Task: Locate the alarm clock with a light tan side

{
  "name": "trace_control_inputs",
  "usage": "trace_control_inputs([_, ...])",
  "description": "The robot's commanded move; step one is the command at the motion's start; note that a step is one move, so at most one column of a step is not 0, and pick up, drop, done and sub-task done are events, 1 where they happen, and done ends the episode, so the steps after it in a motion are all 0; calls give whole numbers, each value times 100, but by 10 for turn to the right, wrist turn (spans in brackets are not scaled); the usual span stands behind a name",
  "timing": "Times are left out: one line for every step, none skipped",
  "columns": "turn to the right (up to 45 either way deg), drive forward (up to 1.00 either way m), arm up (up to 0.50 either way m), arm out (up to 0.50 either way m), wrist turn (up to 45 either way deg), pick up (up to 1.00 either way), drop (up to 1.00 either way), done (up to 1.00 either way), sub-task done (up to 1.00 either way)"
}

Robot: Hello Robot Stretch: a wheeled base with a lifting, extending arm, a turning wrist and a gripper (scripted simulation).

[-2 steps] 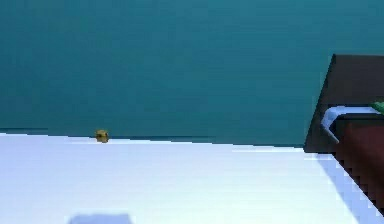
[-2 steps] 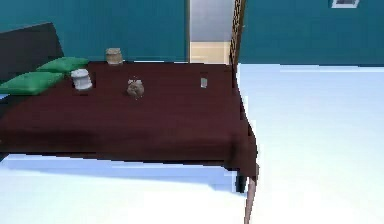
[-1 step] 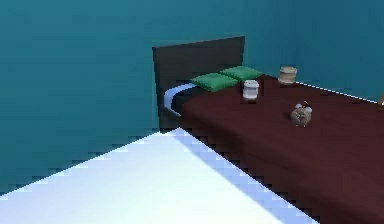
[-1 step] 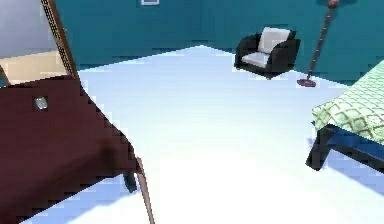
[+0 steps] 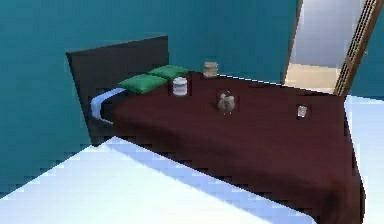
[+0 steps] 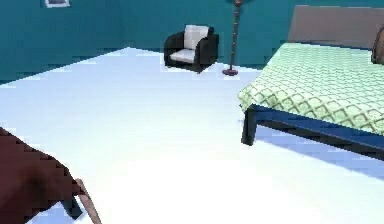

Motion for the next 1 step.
trace_control_inputs([0, 60, 0, 0, 0, 0, 0, 0, 0])
